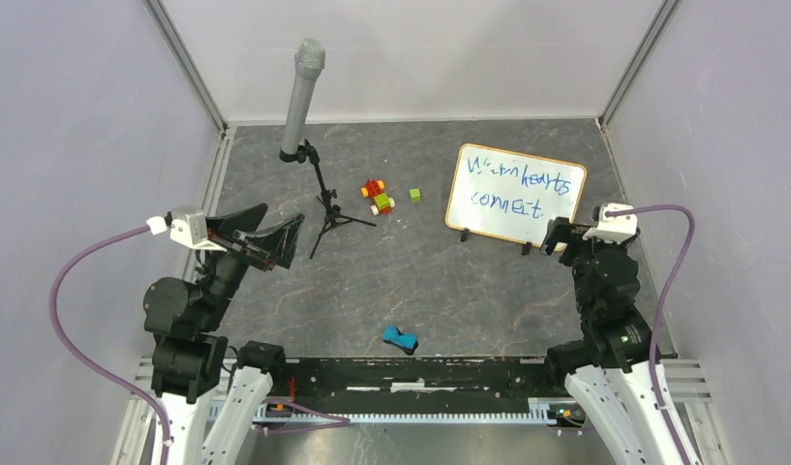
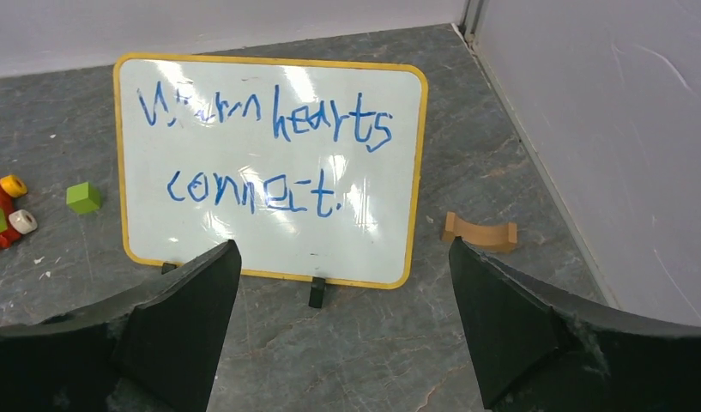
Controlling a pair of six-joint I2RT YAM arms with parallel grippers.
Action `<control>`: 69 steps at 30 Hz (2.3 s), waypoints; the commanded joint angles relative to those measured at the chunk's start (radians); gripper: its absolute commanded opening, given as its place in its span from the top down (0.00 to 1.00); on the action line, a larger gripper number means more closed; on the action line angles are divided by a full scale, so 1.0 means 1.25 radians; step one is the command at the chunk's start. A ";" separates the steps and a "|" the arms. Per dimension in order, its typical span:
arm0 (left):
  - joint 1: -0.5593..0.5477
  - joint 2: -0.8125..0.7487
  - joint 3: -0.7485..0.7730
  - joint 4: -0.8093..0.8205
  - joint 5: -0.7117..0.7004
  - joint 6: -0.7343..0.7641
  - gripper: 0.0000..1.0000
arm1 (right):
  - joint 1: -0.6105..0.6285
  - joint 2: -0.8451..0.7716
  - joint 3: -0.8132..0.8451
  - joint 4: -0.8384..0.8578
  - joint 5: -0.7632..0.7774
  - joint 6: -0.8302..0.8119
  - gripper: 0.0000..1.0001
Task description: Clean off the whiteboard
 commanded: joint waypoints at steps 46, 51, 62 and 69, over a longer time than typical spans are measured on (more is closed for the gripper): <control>-0.011 0.062 -0.074 -0.266 0.005 0.172 0.00 | 0.917 0.833 0.170 0.163 -0.045 -0.008 0.27; -0.014 0.065 -0.074 -0.266 0.012 0.171 0.00 | 0.920 0.873 0.181 0.191 -0.094 0.001 0.29; -0.014 0.064 -0.076 -0.266 0.024 0.170 0.00 | 0.920 0.903 0.159 0.225 -0.111 0.013 0.39; -0.015 0.068 -0.077 -0.266 0.033 0.170 0.00 | 0.920 0.927 0.152 0.228 -0.102 0.015 0.38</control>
